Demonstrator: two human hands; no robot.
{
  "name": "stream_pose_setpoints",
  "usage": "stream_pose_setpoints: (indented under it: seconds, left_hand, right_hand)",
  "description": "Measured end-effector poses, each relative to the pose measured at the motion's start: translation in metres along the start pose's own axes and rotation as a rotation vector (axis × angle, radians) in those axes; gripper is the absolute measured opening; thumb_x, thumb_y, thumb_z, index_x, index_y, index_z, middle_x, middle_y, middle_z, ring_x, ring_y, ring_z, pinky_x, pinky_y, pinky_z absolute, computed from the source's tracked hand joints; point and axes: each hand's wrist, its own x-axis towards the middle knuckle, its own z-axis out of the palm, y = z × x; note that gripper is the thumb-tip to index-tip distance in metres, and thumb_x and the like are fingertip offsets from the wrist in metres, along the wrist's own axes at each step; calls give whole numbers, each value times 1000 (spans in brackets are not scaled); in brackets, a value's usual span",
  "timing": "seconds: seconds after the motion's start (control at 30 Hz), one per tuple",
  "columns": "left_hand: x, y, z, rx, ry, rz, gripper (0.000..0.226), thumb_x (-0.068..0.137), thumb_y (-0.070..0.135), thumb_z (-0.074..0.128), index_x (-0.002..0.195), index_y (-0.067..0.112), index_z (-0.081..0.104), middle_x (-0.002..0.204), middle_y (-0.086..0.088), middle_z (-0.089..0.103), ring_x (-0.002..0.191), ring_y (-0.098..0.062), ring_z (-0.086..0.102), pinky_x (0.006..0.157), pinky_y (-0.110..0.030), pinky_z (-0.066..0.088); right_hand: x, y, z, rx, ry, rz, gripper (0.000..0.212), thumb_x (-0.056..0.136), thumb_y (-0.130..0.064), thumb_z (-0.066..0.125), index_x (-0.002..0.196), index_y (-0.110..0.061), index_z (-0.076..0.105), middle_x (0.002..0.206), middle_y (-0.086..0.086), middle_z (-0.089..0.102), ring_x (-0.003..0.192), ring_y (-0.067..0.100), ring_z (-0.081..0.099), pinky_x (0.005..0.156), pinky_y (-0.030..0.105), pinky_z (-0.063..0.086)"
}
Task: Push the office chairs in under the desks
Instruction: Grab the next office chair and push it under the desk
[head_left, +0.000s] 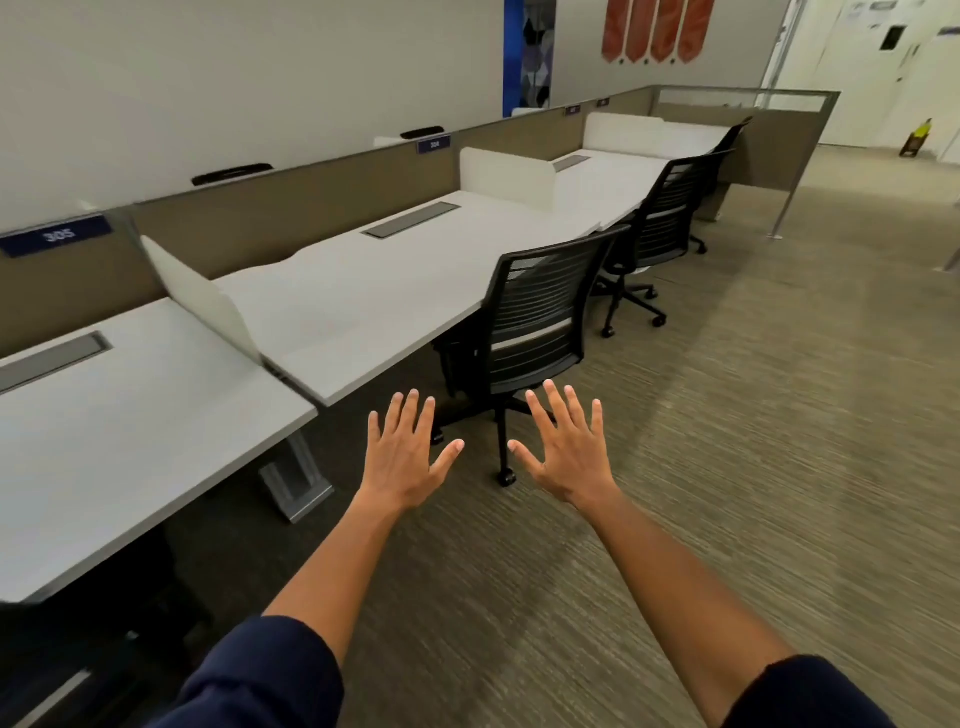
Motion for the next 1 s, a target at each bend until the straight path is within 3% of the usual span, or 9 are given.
stream_pose_setpoints:
  seconds: [0.3,0.4,0.8,1.0]
  left_hand:
    - [107,63,43,-23,-24,85,106,79,84,-8,161,19,10,170,-8,3,156,-26,-6,124,-55,1]
    - [152,78,60,-39,-30,98,102,81,80,-2,161,19,10,170,-9,4,156,-26,-5,125,-56,2]
    - [411,137,97,-98,30,208,97,85,77,3,160,17,12,169,-12,5,156,-29,-5,125,-57,3]
    - [500,140,93,-54,93,241,91,90,73,11,159,15,19,169,-14,6,156,-30,-3,124,-58,5]
  right_hand:
    - [58,104,12,-1,9,60,89,89,-79,6,161,-27,7,170,6,1,156,30,0,121,60,-4]
    - [89,133,20,-16,21,61,91,87,-82,0,161,-28,5,170,6,0,156,30,-1,122,61,-3]
    - [285,250,28,-87,35,85,89,89,-81,2,161,-28,3,170,6,0,156,30,-1,122,60,-5]
    - [367,294,30,-74,64,78,88,90,-79,8,161,-27,4,170,6,0,156,30,0,121,58,-7]
